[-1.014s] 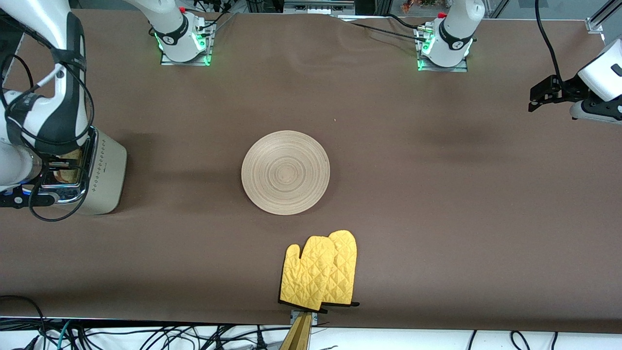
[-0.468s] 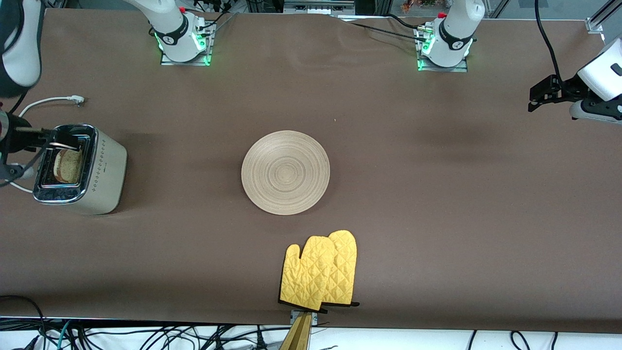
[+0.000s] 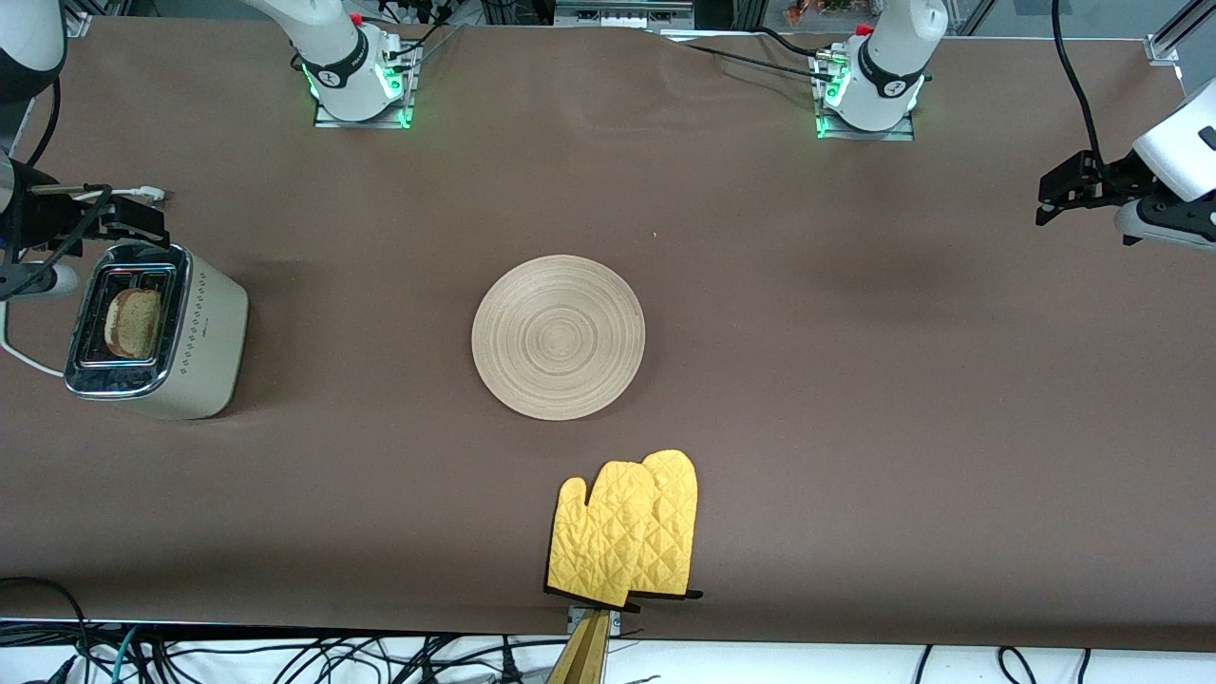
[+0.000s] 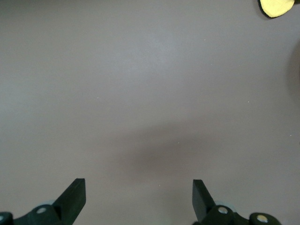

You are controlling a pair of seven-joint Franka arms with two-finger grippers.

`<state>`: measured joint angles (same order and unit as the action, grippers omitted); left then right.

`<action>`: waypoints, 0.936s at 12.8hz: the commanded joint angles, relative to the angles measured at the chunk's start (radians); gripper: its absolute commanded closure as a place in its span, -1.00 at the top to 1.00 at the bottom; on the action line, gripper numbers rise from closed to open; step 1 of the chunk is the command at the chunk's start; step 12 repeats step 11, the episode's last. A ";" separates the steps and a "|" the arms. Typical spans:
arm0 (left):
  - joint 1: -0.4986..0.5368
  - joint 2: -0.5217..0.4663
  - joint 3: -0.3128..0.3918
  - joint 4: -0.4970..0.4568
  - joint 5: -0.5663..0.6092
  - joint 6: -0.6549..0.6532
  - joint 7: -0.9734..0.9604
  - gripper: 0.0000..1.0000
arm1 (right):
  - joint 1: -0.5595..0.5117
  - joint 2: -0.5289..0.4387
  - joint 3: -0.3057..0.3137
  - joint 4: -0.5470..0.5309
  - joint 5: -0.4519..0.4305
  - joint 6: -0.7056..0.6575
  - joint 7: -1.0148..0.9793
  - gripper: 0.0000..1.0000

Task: Move plate and put bread in toaster
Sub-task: 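Open the right gripper and raise it from the toaster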

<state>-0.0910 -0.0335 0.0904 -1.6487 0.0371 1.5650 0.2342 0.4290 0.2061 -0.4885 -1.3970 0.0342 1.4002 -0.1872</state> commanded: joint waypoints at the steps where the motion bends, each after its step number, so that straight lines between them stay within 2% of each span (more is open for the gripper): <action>1: 0.004 0.015 0.003 0.036 -0.017 -0.026 -0.039 1.00 | -0.115 -0.117 0.143 -0.201 -0.032 0.179 0.008 1.00; 2: 0.005 0.015 0.003 0.036 -0.016 -0.026 -0.056 1.00 | -0.221 -0.116 0.215 -0.198 -0.027 0.177 -0.001 1.00; 3: 0.005 0.015 0.003 0.036 -0.017 -0.026 -0.065 1.00 | -0.310 -0.119 0.331 -0.200 -0.031 0.177 0.009 1.00; 4: 0.005 0.015 0.003 0.036 -0.017 -0.028 -0.081 1.00 | -0.358 -0.119 0.379 -0.200 -0.040 0.183 0.021 1.00; 12: 0.007 0.021 0.003 0.036 -0.017 -0.023 -0.099 1.00 | -0.389 -0.128 0.387 -0.197 -0.005 0.180 0.031 1.00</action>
